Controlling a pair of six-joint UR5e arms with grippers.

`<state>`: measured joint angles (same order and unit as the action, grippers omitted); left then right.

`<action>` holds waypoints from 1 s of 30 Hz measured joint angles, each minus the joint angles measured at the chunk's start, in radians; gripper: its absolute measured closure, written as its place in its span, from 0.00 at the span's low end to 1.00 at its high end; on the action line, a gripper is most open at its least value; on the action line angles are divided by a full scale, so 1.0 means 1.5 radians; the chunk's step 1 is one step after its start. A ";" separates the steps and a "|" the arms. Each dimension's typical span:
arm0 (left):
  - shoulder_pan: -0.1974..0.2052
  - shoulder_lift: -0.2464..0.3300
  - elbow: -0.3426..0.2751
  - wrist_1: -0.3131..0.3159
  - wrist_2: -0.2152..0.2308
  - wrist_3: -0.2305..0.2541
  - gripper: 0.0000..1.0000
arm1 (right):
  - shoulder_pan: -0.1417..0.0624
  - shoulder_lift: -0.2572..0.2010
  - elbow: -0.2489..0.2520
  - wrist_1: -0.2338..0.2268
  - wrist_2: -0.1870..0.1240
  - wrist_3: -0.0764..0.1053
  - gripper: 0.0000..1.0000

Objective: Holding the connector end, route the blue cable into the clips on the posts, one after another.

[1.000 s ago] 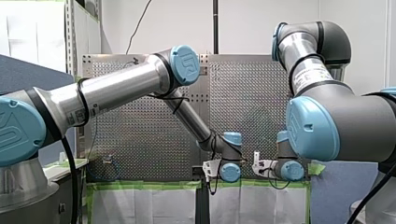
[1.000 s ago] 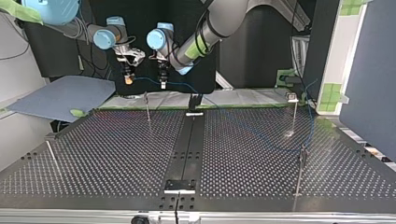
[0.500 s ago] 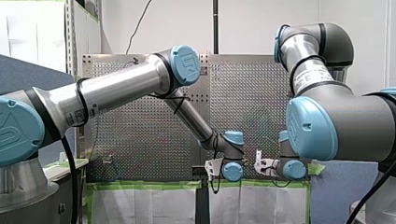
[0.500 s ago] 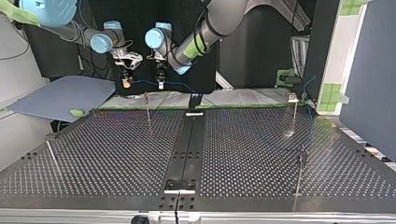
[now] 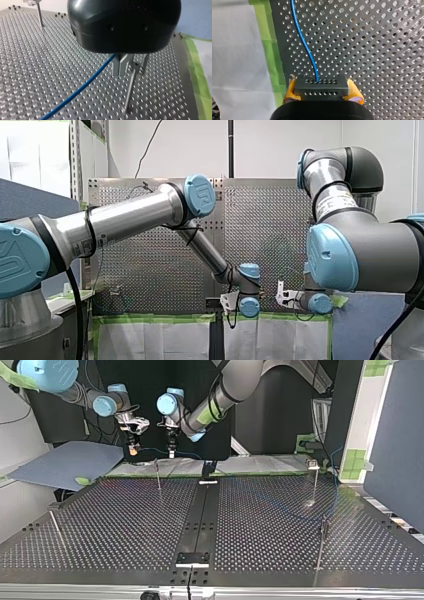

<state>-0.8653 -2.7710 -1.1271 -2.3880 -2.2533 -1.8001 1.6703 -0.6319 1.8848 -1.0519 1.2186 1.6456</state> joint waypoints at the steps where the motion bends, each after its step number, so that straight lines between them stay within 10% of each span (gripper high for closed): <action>1: -0.001 -0.001 0.005 -0.002 0.002 0.000 1.00 | -0.003 0.004 -0.001 -0.001 -0.002 0.001 1.00; 21: 0.013 -0.038 0.057 -0.024 0.046 0.006 1.00 | -0.057 0.009 -0.026 0.034 -0.051 -0.027 1.00; 30: 0.017 -0.040 0.057 -0.021 0.069 0.008 1.00 | -0.075 0.009 -0.032 0.035 -0.062 -0.016 1.00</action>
<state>-0.8405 -2.8303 -1.0409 -2.4198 -2.1493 -1.7884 1.5585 -0.6190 1.8374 -0.9996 1.1253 1.6217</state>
